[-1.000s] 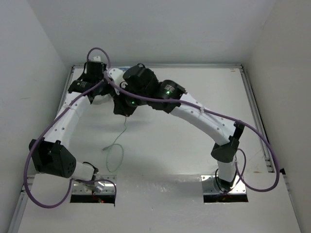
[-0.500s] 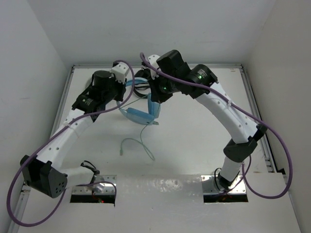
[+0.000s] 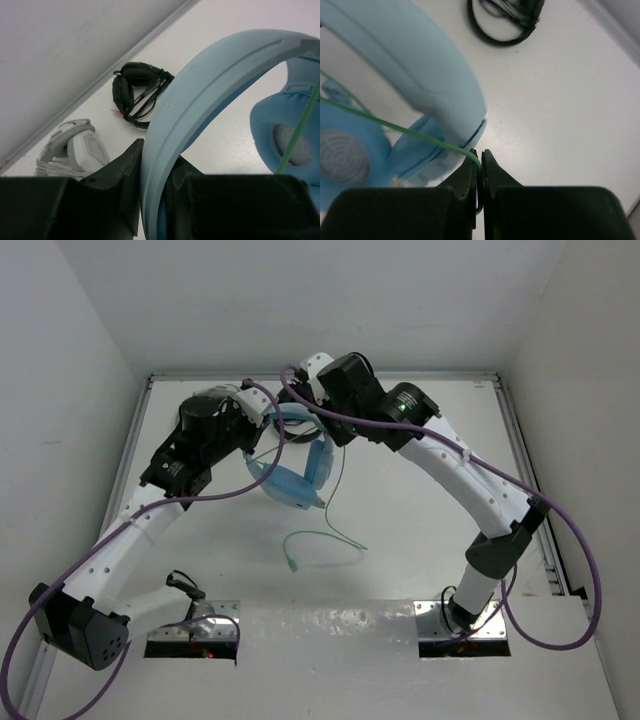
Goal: Wrap the headphones
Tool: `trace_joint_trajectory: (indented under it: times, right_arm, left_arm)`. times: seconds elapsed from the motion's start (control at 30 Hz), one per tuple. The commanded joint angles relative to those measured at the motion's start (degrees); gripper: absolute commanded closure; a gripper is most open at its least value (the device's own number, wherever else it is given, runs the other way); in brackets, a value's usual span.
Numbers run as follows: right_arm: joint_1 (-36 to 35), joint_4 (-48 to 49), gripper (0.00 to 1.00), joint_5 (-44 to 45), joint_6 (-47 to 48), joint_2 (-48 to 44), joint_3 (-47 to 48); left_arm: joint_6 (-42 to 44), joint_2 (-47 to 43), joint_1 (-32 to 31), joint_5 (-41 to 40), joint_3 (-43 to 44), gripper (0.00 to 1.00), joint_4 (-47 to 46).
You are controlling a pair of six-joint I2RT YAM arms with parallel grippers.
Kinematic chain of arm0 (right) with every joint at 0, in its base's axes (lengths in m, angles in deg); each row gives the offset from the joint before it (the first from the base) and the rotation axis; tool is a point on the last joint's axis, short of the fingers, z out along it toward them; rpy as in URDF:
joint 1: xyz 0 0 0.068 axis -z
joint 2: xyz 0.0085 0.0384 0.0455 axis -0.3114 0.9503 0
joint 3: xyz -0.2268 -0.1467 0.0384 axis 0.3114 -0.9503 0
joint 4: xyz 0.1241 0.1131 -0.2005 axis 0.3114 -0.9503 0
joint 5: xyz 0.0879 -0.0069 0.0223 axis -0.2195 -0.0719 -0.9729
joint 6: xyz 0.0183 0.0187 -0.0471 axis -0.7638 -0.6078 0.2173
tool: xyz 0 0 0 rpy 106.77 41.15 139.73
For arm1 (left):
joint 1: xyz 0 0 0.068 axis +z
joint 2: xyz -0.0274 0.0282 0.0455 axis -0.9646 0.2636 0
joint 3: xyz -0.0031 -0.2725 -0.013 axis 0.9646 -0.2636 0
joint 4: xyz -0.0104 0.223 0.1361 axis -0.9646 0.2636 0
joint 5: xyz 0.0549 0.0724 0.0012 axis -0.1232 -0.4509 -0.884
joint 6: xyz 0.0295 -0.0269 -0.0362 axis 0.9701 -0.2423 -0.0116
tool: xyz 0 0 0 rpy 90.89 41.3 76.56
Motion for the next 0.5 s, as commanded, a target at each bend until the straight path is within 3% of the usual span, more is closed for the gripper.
trace_joint_trajectory:
  times: [0.0, 0.23, 0.47]
  right_arm:
    - [4.0, 6.66, 1.0, 25.55, 7.62, -8.71, -2.83]
    - [4.44, 28.37, 1.0, 25.49, 20.02, -18.47, -23.84]
    - [11.47, 47.18, 1.0, 9.07, 12.48, -25.16, -38.78]
  left_arm:
    - [6.3, -2.07, 1.28, -4.56, -0.73, 1.0, 4.8]
    - [4.56, -1.46, 1.28, -1.95, 2.86, 1.0, 9.62]
    - [-12.64, 0.21, 1.36, 7.97, 8.93, 1.0, 17.28]
